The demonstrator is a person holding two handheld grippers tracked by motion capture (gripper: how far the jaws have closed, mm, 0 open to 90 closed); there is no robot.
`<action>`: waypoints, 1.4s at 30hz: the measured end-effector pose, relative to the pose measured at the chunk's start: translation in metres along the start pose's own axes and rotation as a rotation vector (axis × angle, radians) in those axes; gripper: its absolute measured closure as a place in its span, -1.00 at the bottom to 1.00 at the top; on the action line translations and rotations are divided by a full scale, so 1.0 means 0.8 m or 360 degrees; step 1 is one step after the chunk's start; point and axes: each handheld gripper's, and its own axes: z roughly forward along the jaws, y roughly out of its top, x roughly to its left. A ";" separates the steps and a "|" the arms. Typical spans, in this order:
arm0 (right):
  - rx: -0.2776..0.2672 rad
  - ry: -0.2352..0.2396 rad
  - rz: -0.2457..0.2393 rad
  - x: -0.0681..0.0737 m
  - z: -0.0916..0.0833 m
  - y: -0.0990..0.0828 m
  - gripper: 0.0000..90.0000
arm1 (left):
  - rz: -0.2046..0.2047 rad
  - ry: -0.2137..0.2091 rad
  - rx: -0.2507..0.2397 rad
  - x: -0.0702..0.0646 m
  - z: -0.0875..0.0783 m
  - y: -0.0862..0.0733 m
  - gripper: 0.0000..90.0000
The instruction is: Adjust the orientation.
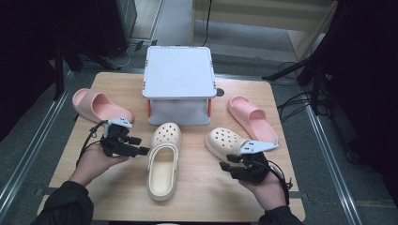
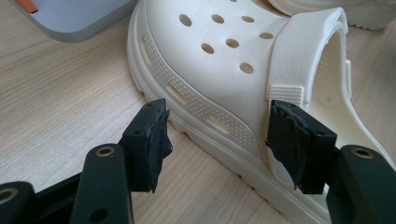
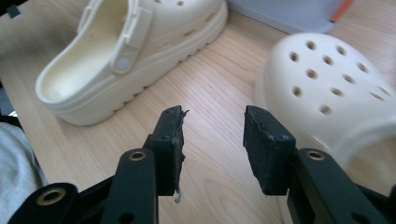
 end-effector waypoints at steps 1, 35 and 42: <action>0.0001 -0.0016 0.0008 -0.001 -0.003 -0.002 0.30 | -0.0006 0.0000 -0.0005 0.000 0.000 0.001 -0.16; 0.0168 -0.0156 0.0090 -0.059 0.031 -0.012 0.72 | 0.0005 0.0007 0.0045 0.003 0.004 -0.001 -0.16; 0.0036 -0.0197 0.0207 -0.043 0.030 0.015 0.73 | 0.0008 0.0016 0.0029 0.003 0.003 -0.001 -0.15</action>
